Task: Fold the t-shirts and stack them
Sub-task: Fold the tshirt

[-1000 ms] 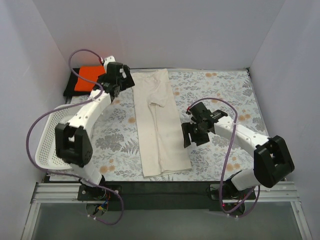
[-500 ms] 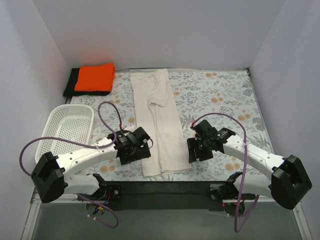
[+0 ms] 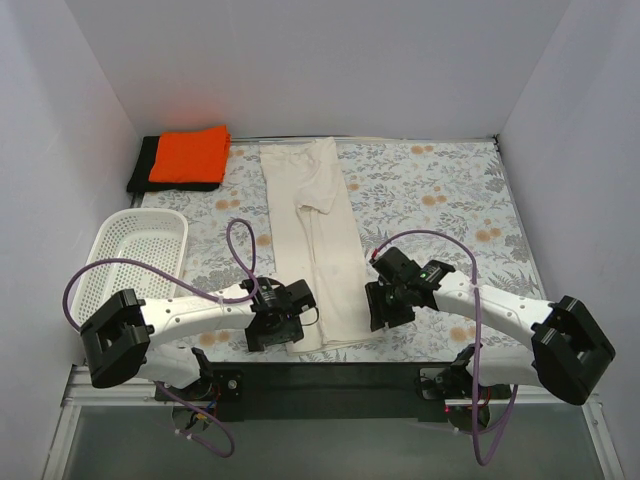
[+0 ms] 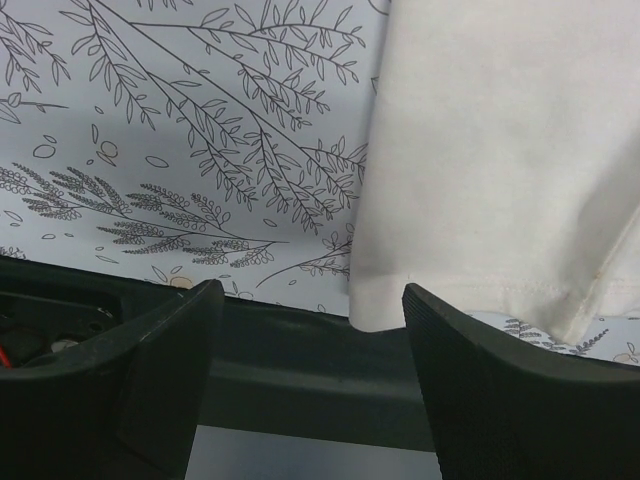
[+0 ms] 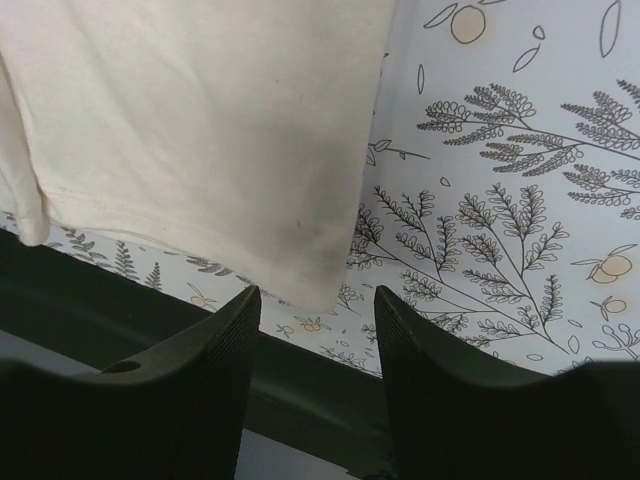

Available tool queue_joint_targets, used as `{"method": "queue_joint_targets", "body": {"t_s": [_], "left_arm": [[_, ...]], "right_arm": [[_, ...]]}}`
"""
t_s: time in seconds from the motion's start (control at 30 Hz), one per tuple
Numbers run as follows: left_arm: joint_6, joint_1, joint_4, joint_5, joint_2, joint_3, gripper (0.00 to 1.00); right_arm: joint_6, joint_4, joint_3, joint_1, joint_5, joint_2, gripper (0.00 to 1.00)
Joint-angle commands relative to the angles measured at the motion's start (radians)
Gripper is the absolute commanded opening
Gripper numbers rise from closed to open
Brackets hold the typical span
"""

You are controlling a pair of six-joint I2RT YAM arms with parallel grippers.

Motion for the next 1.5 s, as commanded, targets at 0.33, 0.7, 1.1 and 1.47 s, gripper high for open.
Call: {"method": "queue_joint_targets", "body": {"t_s": [0.33, 0.7, 1.1, 1.47], "left_arm": [[-0.167, -0.009, 0.067, 0.019, 0.009, -0.023, 0.65], [-0.175, -0.009, 0.070, 0.008, 0.010, -0.019, 0.64], [-0.184, -0.010, 0.077, 0.003, 0.012, -0.030, 0.64], [-0.186, -0.010, 0.106, 0.017, 0.010, -0.049, 0.60]], "right_arm": [[0.047, 0.020, -0.031, 0.055, 0.111, 0.058, 0.34], [0.059, 0.023, 0.000, 0.060, 0.095, 0.029, 0.33], [0.070, 0.058, -0.023, 0.074, 0.081, 0.071, 0.34], [0.060, 0.040, -0.066, 0.072, 0.092, 0.045, 0.01]]}}
